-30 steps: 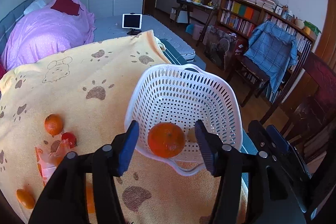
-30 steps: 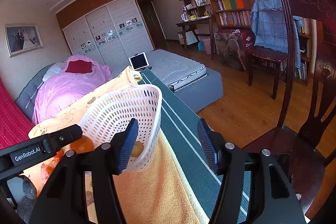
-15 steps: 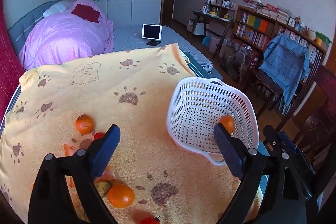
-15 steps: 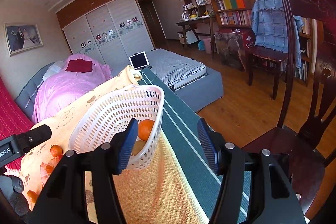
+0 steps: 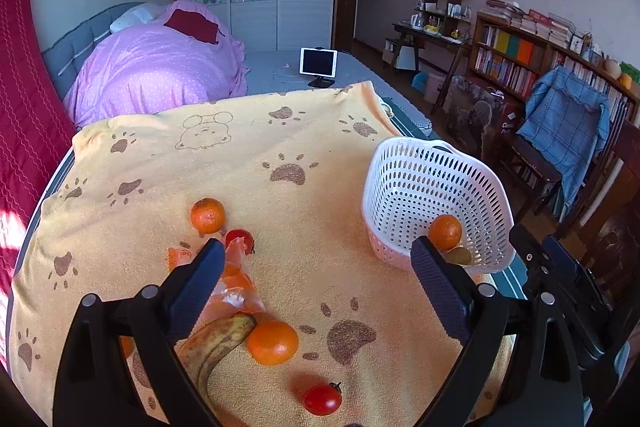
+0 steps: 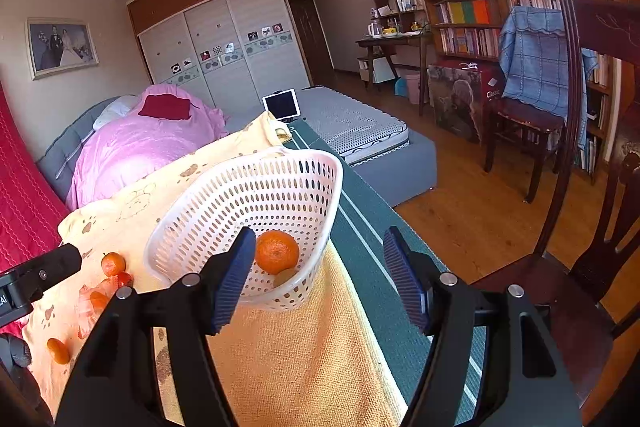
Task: Organize fruits
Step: 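Withdraw both open tools from the basket back over the towel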
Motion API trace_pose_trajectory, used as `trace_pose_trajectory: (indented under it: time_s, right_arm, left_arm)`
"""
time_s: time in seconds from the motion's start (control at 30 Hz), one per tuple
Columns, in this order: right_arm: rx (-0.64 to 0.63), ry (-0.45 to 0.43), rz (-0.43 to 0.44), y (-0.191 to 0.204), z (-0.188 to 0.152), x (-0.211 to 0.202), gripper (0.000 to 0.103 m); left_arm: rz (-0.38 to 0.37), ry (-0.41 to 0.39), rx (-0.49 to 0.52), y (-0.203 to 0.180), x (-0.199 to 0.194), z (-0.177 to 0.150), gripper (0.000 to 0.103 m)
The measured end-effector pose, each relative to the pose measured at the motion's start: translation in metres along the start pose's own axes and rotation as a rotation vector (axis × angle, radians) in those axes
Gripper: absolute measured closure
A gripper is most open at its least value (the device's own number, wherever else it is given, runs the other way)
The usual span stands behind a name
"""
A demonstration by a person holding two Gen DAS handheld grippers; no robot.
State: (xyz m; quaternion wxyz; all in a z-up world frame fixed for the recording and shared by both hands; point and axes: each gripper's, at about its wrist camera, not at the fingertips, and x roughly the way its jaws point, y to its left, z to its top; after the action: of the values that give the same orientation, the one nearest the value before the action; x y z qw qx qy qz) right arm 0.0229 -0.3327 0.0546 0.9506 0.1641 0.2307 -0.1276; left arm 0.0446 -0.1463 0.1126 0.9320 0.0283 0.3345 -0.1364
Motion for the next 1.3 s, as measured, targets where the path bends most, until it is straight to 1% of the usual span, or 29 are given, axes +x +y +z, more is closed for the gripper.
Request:
trace_pose_trajectory:
  time_s: [0.17,0.27,0.43,0.53,0.73,1.03,1.3]
  right_arm:
    - [-0.053,-0.007,0.01,0.013,-0.002,-0.009,0.034]
    - [-0.096,-0.001,0.043,0.025,-0.004,-0.014,0.028]
    - [-0.155,0.009,0.081,0.042,-0.009,-0.022,0.027]
    - [-0.174,0.035,0.091,0.049,-0.011,-0.021,0.023]
    - [-0.234,0.078,0.065,0.065,-0.018,-0.02,0.022]
    - [-0.33,0.106,0.088,0.088,-0.035,-0.022,0.022]
    - [-0.367,0.131,0.118,0.101,-0.045,-0.022,0.022]
  left_arm:
    - [0.029,-0.002,-0.005,0.007,-0.007,-0.007,0.01]
    - [0.044,0.003,-0.022,0.015,-0.01,-0.011,0.01]
    - [0.072,0.006,-0.045,0.028,-0.014,-0.018,0.01]
    - [0.096,0.004,-0.054,0.036,-0.015,-0.021,0.01]
    - [0.168,-0.006,-0.048,0.047,-0.017,-0.031,0.008]
    - [0.208,0.01,-0.082,0.067,-0.018,-0.041,0.008]
    - [0.241,0.02,-0.111,0.088,-0.021,-0.048,0.008]
